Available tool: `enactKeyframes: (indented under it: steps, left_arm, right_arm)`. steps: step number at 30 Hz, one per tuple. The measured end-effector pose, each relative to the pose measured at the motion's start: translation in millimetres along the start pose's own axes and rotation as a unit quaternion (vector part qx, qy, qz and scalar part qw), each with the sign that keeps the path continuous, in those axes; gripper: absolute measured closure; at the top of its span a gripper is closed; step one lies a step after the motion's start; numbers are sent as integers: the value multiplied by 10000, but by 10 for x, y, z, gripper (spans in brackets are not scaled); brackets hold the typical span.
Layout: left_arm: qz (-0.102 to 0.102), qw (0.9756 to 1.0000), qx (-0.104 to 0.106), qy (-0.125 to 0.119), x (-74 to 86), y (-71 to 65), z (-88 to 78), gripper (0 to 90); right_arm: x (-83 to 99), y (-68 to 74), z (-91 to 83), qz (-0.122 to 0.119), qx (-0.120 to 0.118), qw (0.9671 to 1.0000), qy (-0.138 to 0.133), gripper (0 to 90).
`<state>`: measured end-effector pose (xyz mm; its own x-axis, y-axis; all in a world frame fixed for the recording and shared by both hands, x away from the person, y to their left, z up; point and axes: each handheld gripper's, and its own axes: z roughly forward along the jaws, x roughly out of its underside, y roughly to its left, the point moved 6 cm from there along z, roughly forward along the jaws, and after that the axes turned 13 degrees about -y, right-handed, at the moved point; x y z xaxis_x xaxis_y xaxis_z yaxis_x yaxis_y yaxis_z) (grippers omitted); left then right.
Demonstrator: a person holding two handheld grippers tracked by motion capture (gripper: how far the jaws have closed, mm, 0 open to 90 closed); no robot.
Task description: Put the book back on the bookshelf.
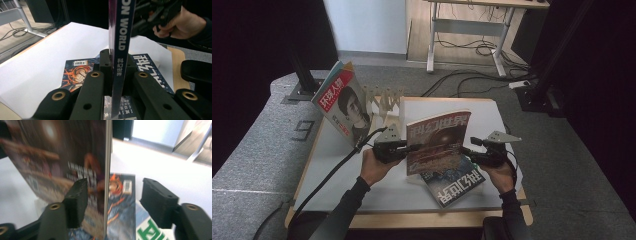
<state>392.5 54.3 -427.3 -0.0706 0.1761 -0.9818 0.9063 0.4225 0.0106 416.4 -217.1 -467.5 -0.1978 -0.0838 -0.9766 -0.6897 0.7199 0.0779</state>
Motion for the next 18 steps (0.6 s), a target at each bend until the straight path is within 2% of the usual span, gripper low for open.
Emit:
enactKeyframes:
  steps: [4,11,18]
  left_arm:
    - [7,9999,-97,-53,-1,17,-16,839]
    - [-190,9995,-205,-155,4,83,-68,840]
    - [-359,9986,-335,-185,-10,152,-151,841]
  right_arm:
    - [176,-3,30,62,-26,9997,220,258]
    - [437,1,108,-14,-51,9980,627,240]
    - [593,-142,84,35,188,9970,754,228]
